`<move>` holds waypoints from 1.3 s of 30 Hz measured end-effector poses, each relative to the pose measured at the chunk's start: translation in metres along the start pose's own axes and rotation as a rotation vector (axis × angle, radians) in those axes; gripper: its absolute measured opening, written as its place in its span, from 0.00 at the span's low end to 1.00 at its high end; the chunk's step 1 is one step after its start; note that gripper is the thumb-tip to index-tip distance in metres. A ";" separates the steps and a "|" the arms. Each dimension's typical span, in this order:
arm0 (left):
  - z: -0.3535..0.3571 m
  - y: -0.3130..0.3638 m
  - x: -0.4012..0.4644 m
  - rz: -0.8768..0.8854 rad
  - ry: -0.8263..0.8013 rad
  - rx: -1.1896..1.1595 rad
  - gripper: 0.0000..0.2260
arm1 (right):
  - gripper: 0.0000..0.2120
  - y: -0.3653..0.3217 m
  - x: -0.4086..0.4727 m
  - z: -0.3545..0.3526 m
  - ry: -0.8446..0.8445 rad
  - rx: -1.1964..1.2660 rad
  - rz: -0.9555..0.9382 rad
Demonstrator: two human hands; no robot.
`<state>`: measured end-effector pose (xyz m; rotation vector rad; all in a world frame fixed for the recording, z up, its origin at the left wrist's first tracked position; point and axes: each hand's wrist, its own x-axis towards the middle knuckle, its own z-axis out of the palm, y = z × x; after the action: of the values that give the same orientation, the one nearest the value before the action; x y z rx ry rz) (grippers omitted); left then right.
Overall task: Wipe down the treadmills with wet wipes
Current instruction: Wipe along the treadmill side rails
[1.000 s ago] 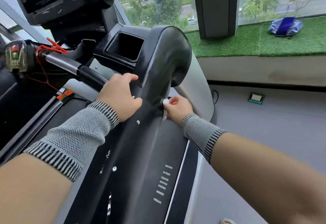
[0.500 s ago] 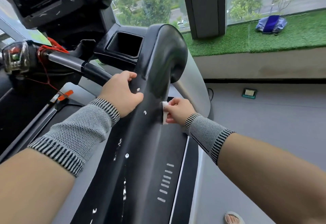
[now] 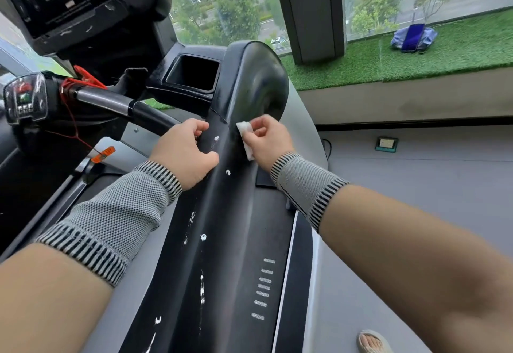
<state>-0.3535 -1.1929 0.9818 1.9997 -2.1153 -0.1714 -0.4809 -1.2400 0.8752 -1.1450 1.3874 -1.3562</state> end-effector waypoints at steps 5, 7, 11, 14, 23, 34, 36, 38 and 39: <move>-0.001 -0.003 -0.002 -0.003 -0.006 -0.004 0.25 | 0.10 0.003 -0.015 0.003 -0.074 -0.061 -0.145; 0.000 -0.004 -0.002 -0.002 -0.007 -0.003 0.25 | 0.09 0.007 -0.028 0.001 -0.132 -0.063 -0.232; 0.000 -0.002 -0.002 -0.016 -0.015 -0.017 0.26 | 0.08 -0.004 -0.006 0.003 0.001 -0.071 -0.204; -0.001 -0.002 -0.004 -0.005 -0.012 0.002 0.26 | 0.06 -0.007 -0.002 0.004 0.018 -0.103 -0.180; 0.001 -0.001 -0.005 0.008 -0.015 0.058 0.26 | 0.08 -0.003 -0.007 0.002 0.027 -0.067 -0.188; 0.000 -0.002 -0.005 0.021 -0.017 0.088 0.26 | 0.09 -0.004 -0.015 0.000 0.006 -0.096 -0.199; 0.000 -0.003 -0.006 0.026 -0.014 0.095 0.26 | 0.06 -0.006 -0.024 0.001 -0.030 -0.103 -0.234; 0.000 -0.003 -0.006 0.029 -0.008 0.095 0.26 | 0.06 -0.001 -0.041 -0.003 -0.123 -0.129 -0.321; 0.001 -0.004 -0.006 0.030 -0.007 0.095 0.26 | 0.09 0.003 -0.046 -0.006 -0.159 -0.131 -0.335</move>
<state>-0.3500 -1.1875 0.9797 2.0208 -2.1956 -0.0738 -0.4774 -1.1932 0.8710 -1.5931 1.2215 -1.3816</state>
